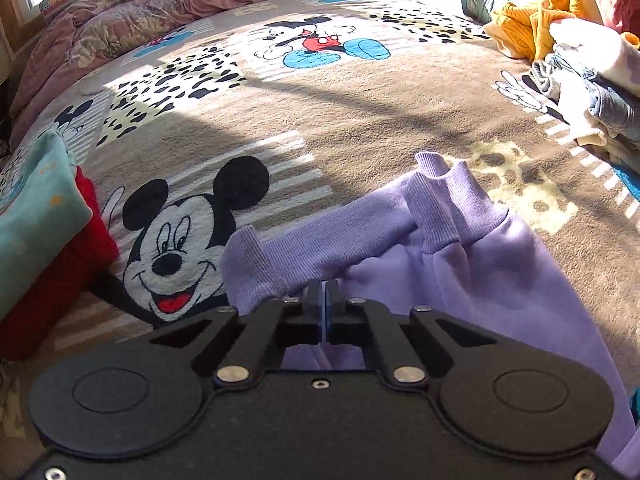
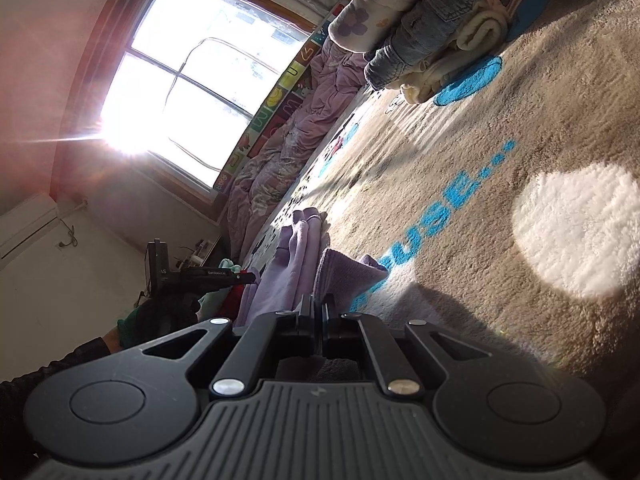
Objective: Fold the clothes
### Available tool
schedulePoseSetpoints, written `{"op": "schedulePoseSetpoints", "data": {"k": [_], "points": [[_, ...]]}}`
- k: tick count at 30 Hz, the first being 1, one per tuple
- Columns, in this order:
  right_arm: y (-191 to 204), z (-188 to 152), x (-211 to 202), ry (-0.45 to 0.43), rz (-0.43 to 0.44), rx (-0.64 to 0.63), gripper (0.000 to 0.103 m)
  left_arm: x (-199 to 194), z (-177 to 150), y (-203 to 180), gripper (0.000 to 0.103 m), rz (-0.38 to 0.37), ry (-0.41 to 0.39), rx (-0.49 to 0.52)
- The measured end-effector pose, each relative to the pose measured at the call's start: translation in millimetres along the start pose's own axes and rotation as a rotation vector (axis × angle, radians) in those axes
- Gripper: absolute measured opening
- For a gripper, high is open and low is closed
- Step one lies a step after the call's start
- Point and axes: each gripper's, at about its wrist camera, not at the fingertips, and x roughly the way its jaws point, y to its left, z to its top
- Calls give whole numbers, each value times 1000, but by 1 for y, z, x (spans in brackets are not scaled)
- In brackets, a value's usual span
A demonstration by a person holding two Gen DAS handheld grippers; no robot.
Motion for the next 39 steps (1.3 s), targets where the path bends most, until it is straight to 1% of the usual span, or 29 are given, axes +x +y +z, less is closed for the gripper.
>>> {"op": "schedulePoseSetpoints", "data": {"k": [1, 2, 3, 4, 6, 8, 10, 12, 16, 19, 22, 26, 28, 30, 31, 33, 36, 39], "points": [[0, 0, 0, 0, 0, 2, 6, -6, 4, 7, 1, -5, -24, -28], [-1, 1, 1, 0, 1, 5, 6, -13, 8, 14, 3, -9, -48, -55], [-1, 1, 0, -2, 3, 6, 6, -18, 10, 20, 14, -17, -62, -79], [-1, 2, 0, -4, 4, 6, 6, -22, 12, 26, 21, -26, -73, -101], [0, 2, -2, -12, 9, 2, 6, -22, 10, 30, 21, -16, -68, -106], [1, 2, -3, -21, 13, -3, 6, -14, 6, 33, 21, -25, -51, -132], [2, 2, -4, -29, 17, -7, 6, -3, 2, 32, 14, -41, -28, -135], [3, 2, -6, -38, 22, -12, 6, 8, -1, 28, 12, -53, -7, -131], [3, 1, -6, -44, 26, -6, 6, 33, -2, 20, 12, -51, 31, -132], [0, 0, -2, -31, 6, 6, 6, 42, -6, 19, 12, -51, 43, -164], [-1, -1, 2, -23, -6, 6, 6, 39, -2, 26, 13, -72, 44, -219], [0, 0, 1, -34, 2, 4, 6, 6, 5, 38, 14, -92, -8, -233], [2, 0, -1, -43, 10, 3, 6, -14, 4, 46, 14, -83, -40, -231], [3, 1, -2, -52, 19, 2, 6, -27, -1, 51, 14, -71, -52, -208], [4, 1, -3, -56, 23, 2, 6, -30, -5, 51, 14, -56, -41, -172], [6, 1, -5, -66, 36, -1, 6, -30, -15, 45, 14, -57, -15, -104], [11, 1, -7, -82, 50, -22, 6, -21, -30, 31, 14, -72, 28, 14], [11, 1, -7, -83, 39, -23, 6, -5, -37, 21, 14, -84, 54, 50]]}}
